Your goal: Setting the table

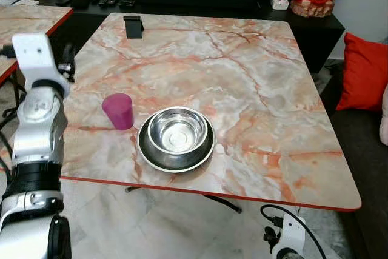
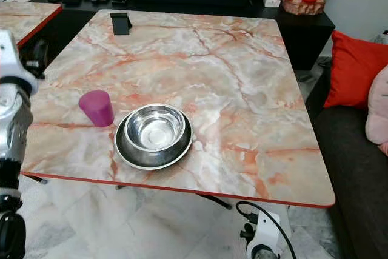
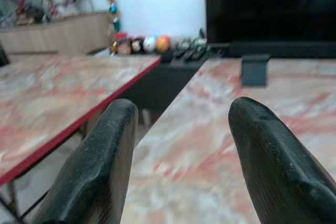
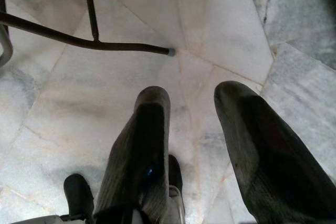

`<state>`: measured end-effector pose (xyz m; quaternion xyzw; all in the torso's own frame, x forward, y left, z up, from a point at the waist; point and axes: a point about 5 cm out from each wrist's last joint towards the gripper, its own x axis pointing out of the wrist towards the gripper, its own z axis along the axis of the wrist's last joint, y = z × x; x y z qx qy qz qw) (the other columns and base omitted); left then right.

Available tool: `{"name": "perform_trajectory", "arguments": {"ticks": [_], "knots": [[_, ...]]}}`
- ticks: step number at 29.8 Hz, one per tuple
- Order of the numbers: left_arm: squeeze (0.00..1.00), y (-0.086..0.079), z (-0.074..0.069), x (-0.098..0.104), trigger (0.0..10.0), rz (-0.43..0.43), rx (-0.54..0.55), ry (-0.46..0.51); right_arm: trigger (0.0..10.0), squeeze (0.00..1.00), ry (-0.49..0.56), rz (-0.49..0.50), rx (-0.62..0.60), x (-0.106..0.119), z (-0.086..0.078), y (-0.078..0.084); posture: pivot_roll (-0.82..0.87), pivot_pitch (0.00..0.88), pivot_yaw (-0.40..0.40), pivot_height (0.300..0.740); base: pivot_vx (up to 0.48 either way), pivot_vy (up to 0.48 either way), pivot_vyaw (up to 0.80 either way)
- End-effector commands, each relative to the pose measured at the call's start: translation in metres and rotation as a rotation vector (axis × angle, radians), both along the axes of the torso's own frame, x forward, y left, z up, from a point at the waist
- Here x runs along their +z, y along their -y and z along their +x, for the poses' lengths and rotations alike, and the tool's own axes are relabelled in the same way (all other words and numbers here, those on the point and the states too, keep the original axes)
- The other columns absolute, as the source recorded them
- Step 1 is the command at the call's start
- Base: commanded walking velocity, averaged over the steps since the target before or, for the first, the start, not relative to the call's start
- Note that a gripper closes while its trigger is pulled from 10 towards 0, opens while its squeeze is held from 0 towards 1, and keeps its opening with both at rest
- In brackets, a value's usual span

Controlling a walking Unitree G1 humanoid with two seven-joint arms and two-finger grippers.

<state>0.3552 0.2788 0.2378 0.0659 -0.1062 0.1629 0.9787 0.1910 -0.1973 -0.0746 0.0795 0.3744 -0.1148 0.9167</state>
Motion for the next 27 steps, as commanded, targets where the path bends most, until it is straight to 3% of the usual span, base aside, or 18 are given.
{"name": "perform_trajectory", "arguments": {"ticks": [1, 3, 14, 24, 27], "knots": [[0.00, -0.008, -0.002, -0.001, 10.0, -0.030, 0.008, 0.010, 10.0, 0.00, -0.022, 0.003, 0.001, -0.002, -0.004, 0.000, 0.05, 0.074, -0.015, 0.740, 0.000, 0.000, 0.00], [0.00, -0.011, -0.001, -0.013, 10.0, -0.147, -0.030, -0.001, 10.0, 0.00, -0.022, 0.003, 0.003, -0.003, -0.004, -0.001, 0.04, 0.077, -0.015, 0.740, 0.000, 0.000, 0.00], [0.00, -0.021, 0.000, -0.050, 10.0, -0.422, -0.058, -0.044, 10.0, 0.00, -0.025, 0.004, 0.004, -0.003, -0.005, -0.001, 0.04, 0.078, -0.014, 0.740, 0.000, 0.000, 0.00], [0.00, -0.017, 0.001, -0.058, 10.0, -0.452, -0.087, -0.064, 10.0, 0.00, -0.026, 0.005, 0.006, -0.003, -0.005, -0.002, 0.04, 0.078, -0.014, 0.740, 0.000, 0.000, 0.00], [0.00, 0.002, 0.003, -0.076, 10.0, -0.400, -0.146, -0.133, 10.0, 0.00, -0.027, 0.005, 0.007, -0.003, -0.005, -0.002, 0.04, 0.076, -0.016, 0.740, 0.000, 0.000, 0.00]]}}
